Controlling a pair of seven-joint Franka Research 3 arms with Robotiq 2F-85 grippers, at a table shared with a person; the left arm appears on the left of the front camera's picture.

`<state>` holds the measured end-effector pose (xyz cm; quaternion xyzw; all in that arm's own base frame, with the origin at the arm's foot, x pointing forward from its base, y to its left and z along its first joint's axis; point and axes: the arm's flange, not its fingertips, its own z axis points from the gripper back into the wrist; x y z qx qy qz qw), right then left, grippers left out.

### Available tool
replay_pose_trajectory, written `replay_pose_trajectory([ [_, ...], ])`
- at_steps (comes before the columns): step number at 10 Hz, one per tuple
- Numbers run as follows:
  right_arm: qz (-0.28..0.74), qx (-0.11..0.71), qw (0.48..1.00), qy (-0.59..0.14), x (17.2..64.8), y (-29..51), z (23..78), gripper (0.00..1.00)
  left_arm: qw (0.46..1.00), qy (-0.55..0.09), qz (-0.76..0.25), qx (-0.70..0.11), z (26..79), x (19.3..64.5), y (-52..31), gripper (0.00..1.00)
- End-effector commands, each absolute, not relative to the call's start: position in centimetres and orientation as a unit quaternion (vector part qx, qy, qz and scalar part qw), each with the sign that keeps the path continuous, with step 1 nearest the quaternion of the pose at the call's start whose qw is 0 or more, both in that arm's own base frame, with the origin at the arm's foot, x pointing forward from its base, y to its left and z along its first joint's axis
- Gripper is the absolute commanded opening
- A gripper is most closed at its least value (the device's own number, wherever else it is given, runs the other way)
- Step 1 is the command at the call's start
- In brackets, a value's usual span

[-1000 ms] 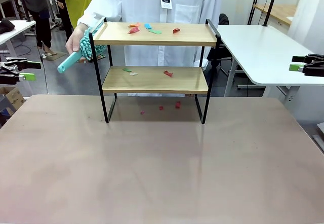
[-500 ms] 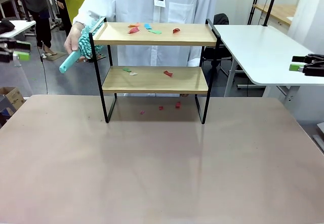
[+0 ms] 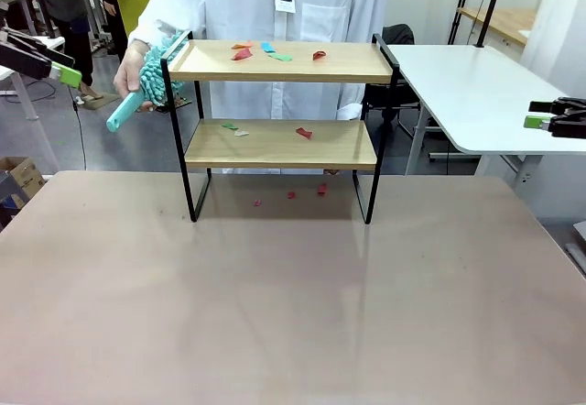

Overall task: Clean the shelf.
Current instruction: Pick up the Duster handed by the human.

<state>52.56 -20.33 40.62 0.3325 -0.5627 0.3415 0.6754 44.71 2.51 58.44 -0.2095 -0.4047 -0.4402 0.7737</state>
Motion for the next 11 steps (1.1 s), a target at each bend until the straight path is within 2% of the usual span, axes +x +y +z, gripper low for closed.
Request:
replay_pose_trajectory([
  [1, 0.344, 0.331, 0.675, -0.563, 52.6, -20.1, 40.9, 1.00, 0.806, -0.379, -0.423, -0.167, 59.3, 42.1, 0.1, 1.00],
  [3, 0.344, 0.331, 0.675, -0.563, 52.6, -20.1, 40.9, 1.00, 0.830, -0.356, -0.410, -0.130, 60.3, 41.4, -2.0, 1.00],
  [5, 0.344, 0.331, 0.675, -0.563, 52.6, -20.1, 40.9, 1.00, 0.812, -0.377, -0.422, -0.144, 60.5, 41.7, -1.4, 1.00],
  [8, 0.344, 0.331, 0.675, -0.563, 52.6, -20.1, 40.9, 1.00, 0.814, -0.371, -0.425, -0.139, 60.6, 41.7, -2.0, 1.00],
  [11, 0.344, 0.331, 0.675, -0.563, 52.6, -20.1, 40.9, 1.00, 0.869, -0.356, -0.331, -0.093, 59.5, 43.6, -6.8, 1.00],
])
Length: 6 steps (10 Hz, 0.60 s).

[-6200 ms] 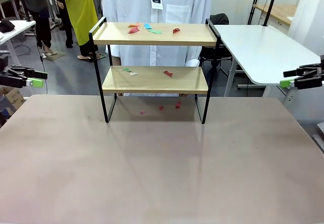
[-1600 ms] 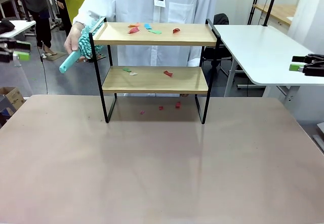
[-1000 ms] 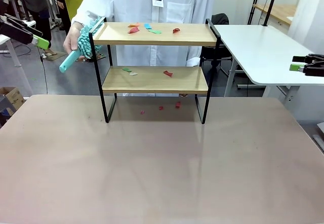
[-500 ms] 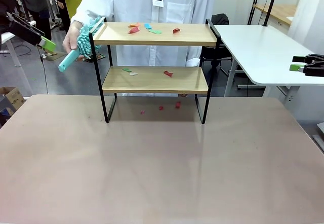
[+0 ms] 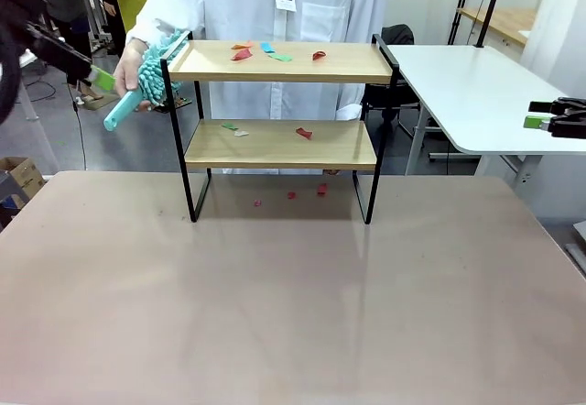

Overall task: Clean the shelf.
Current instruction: Pick up the Duster handed by the human.

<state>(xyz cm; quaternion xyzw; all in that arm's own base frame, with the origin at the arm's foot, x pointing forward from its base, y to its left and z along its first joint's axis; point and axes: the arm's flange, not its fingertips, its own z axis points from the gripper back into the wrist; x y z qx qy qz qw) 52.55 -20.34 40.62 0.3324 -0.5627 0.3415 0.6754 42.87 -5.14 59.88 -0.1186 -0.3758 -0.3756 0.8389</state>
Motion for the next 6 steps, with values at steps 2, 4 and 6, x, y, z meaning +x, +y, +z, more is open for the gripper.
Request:
replay_pose_trajectory([
  [2, 0.344, 0.331, 0.675, -0.563, 52.6, -20.1, 40.9, 1.00, 0.901, -0.332, -0.275, -0.041, 58.3, 45.6, -7.9, 1.00],
  [4, 0.344, 0.331, 0.675, -0.563, 52.6, -20.1, 40.9, 1.00, 0.916, -0.312, -0.249, -0.021, 57.5, 46.9, -7.6, 1.00],
  [6, 0.344, 0.331, 0.675, -0.563, 52.6, -20.1, 40.9, 1.00, 0.923, -0.306, -0.234, -0.010, 56.9, 47.6, -7.0, 1.00],
])
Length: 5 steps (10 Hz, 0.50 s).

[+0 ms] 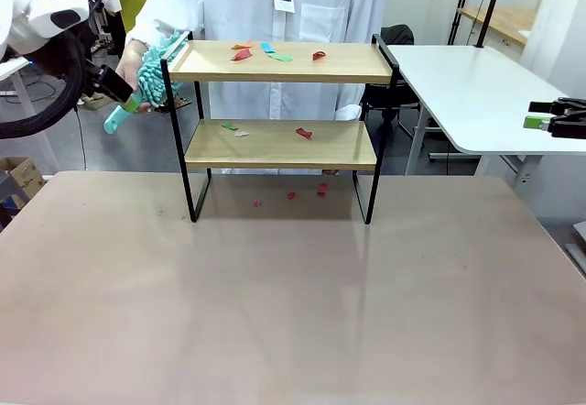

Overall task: Clean the shelf.
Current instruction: Pick up the Duster handed by the human.

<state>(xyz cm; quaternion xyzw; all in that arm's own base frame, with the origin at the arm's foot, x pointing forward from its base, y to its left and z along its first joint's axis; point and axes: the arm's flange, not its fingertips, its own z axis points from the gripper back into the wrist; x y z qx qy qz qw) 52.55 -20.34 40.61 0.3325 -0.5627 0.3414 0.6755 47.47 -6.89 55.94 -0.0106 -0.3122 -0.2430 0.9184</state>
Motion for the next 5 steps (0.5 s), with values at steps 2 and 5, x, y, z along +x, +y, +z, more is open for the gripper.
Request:
replay_pose_trajectory([
  [2, 0.344, 0.331, 0.675, -0.563, 52.6, -20.1, 40.9, 1.00, 0.929, -0.296, -0.223, -0.010, 56.1, 48.4, -6.7, 1.00],
  [5, 0.344, 0.331, 0.675, -0.563, 52.6, -20.1, 40.9, 1.00, 0.933, -0.288, -0.213, -0.017, 54.3, 49.1, -6.6, 1.00],
])
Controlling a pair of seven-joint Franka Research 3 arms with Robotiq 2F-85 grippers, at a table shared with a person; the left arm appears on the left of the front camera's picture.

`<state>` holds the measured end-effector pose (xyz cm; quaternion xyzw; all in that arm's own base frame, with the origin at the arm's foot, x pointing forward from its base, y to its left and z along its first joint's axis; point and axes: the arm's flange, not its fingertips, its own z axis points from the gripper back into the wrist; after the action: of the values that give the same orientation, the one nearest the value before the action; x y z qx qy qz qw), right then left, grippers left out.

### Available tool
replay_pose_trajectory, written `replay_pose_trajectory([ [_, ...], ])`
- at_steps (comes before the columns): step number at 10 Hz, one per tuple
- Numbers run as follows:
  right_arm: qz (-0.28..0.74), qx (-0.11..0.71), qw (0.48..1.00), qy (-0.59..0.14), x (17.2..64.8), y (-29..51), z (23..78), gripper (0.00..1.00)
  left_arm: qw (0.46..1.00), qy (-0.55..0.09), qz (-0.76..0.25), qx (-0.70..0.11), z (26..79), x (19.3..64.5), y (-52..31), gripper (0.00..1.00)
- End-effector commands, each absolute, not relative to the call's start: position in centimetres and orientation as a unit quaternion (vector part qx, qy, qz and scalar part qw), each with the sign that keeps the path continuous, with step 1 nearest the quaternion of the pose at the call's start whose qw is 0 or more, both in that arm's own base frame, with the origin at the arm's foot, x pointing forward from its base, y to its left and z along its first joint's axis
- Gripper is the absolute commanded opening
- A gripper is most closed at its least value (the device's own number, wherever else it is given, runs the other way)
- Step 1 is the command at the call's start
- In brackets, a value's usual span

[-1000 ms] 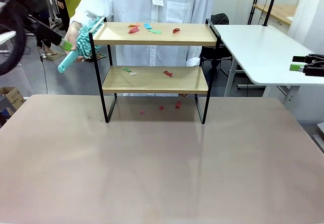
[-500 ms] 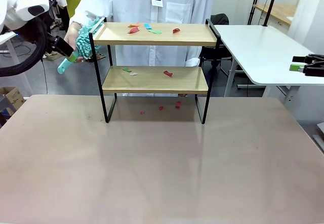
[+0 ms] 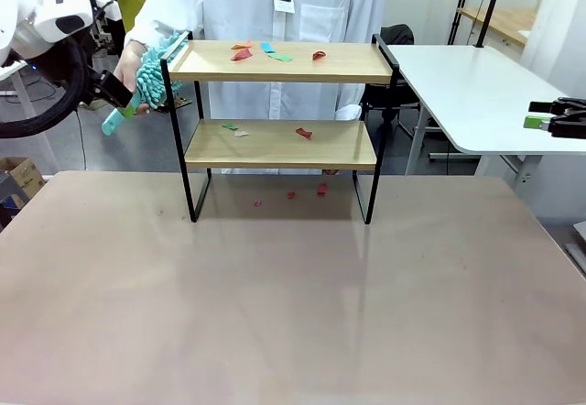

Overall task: Clean the shelf.
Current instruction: Pick up the Duster handed by the human.

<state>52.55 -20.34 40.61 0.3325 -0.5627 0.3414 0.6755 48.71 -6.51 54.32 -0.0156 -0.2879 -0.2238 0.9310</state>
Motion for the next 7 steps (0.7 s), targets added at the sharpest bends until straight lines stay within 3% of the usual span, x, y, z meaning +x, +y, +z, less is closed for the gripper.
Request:
replay_pose_trajectory([
  [1, 0.344, 0.331, 0.675, -0.563, 52.63, -20.14, 40.89, 1.00, 0.933, -0.287, -0.215, -0.022, 53.81, 49.38, -6.61, 1.00],
  [3, 0.344, 0.331, 0.675, -0.563, 52.63, -20.14, 40.89, 1.00, 0.929, -0.301, -0.213, -0.012, 53.30, 49.50, -6.67, 1.00],
  [4, 0.344, 0.331, 0.675, -0.563, 52.63, -20.14, 40.89, 1.00, 0.927, -0.306, -0.219, -0.004, 53.42, 49.49, -6.73, 0.42],
  [5, 0.344, 0.331, 0.675, -0.563, 52.63, -20.14, 40.89, 1.00, 0.927, -0.305, -0.217, -0.003, 53.39, 49.38, -6.71, 0.42],
  [6, 0.344, 0.331, 0.675, -0.563, 52.63, -20.14, 40.89, 1.00, 0.929, -0.303, -0.215, -0.002, 53.44, 49.45, -6.73, 0.00],
  [7, 0.344, 0.331, 0.675, -0.563, 52.63, -20.14, 40.89, 1.00, 0.930, -0.300, -0.211, -0.003, 53.31, 49.49, -6.76, 0.36],
])
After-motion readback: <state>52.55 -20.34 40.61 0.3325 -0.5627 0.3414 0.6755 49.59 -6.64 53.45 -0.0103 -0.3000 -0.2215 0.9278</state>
